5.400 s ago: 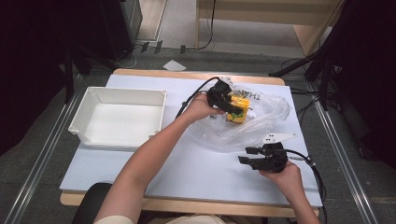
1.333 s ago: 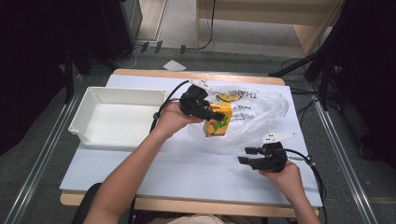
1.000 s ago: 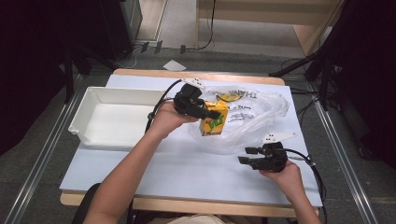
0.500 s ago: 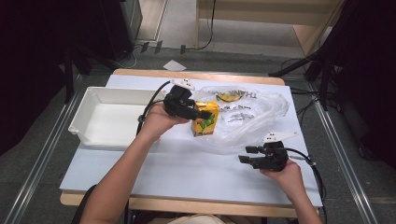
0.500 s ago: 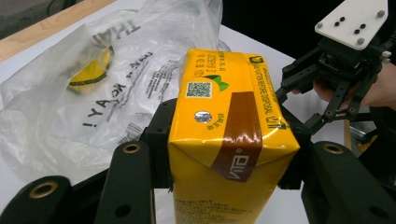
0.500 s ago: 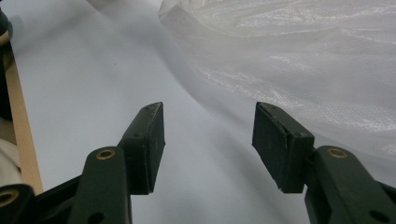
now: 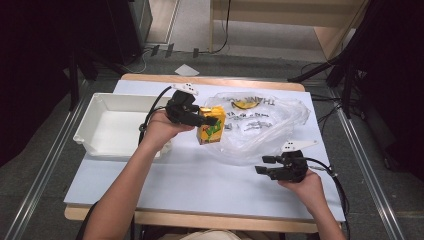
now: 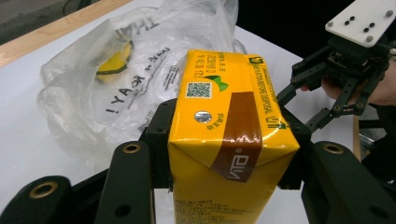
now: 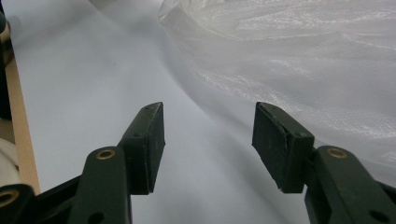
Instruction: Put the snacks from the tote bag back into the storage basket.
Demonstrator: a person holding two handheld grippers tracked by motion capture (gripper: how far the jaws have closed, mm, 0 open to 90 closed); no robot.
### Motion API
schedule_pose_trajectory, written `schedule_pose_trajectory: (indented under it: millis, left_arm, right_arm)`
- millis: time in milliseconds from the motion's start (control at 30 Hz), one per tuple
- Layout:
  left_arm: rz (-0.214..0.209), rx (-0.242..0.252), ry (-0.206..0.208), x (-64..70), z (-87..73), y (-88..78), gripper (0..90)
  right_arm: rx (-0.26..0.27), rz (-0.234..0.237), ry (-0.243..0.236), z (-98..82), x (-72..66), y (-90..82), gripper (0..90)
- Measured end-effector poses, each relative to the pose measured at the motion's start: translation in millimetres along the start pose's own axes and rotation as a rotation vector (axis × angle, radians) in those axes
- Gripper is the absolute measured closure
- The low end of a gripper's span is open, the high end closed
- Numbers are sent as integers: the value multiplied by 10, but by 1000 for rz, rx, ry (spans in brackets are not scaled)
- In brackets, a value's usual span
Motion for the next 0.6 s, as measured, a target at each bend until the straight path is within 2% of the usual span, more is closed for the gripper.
schedule_pose_trajectory:
  millis: [300, 600]
  left_arm:
    - [24, 20, -16, -117, 11, -139, 526]
    - [57, 39, -40, -255, 9, -289, 526]
  right_arm:
    - [-23, 7, 1, -25, 2, 51, 448]
    - [-23, 7, -2, -25, 4, 54, 447]
Point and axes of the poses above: each handheld gripper's, and its own axes: y roughly forward along the jaws, z roughly out of its top, x roughly to its right, the point moved 9 cm from there along y, roughly forward along the jaws, and after that the axes turned 7 degrees about z, right-handed, at the moved point
